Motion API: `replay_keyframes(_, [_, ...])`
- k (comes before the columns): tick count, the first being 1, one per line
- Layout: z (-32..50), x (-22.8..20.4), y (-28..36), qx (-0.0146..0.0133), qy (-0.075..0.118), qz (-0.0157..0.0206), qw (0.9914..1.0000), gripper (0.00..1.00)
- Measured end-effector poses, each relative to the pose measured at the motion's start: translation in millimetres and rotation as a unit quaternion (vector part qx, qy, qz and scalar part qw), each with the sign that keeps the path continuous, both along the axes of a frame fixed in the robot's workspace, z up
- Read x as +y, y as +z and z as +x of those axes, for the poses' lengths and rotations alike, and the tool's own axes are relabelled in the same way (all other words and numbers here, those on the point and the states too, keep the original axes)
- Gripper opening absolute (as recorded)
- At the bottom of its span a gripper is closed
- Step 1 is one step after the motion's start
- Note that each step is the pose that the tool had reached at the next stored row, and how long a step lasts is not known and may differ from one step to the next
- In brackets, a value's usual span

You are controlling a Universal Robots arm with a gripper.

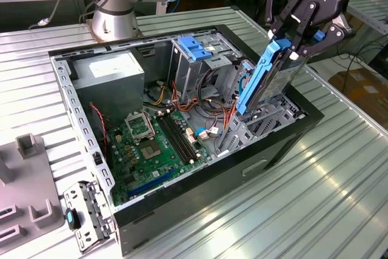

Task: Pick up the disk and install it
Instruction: 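Insert the disk into the insertion slot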

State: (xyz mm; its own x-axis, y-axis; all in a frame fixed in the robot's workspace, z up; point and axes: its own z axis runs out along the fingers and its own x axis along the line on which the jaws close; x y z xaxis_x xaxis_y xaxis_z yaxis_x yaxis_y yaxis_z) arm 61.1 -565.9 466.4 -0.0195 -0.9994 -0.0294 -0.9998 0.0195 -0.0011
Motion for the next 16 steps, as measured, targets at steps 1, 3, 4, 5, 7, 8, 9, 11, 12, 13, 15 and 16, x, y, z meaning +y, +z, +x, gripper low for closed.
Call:
replay_keyframes(1, [0.2, -1.4, -0.6, 0.0000, 0.000, 0.0002, 1.00000, 0.37])
replay_keyframes(3, [0.3, -3.7, -1.4, 0.0002, -0.001, 0.0007, 1.00000, 0.37])
replay_keyframes(4, [0.3, -4.5, -1.8, 0.0002, -0.001, 0.0007, 1.00000, 0.37])
replay_keyframes(5, [0.4, -5.2, -2.3, 0.0002, -0.001, 0.0007, 1.00000, 0.37])
replay_keyframes(7, [0.5, -5.3, -3.2, 0.0002, -0.001, 0.0007, 1.00000, 0.37])
replay_keyframes(8, [0.6, -5.4, -3.8, 0.0002, -0.001, 0.0006, 1.00000, 0.37])
replay_keyframes(9, [0.6, -5.4, -4.8, 0.0002, -0.001, 0.0007, 1.00000, 0.37])
replay_keyframes(11, [0.7, -5.4, -6.3, 0.0002, -0.001, 0.0007, 1.00000, 0.37])
replay_keyframes(12, [0.7, -5.4, -7.1, 0.0002, -0.001, 0.0007, 1.00000, 0.37])
replay_keyframes(13, [0.7, -5.4, -7.7, 0.0002, -0.001, 0.0007, 1.00000, 0.37])
replay_keyframes(15, [0.7, -5.5, -8.6, 0.0002, -0.001, 0.0008, 1.00000, 0.37])
replay_keyframes(16, [0.7, -5.7, -8.8, 0.0002, -0.001, 0.0008, 1.00000, 0.37])
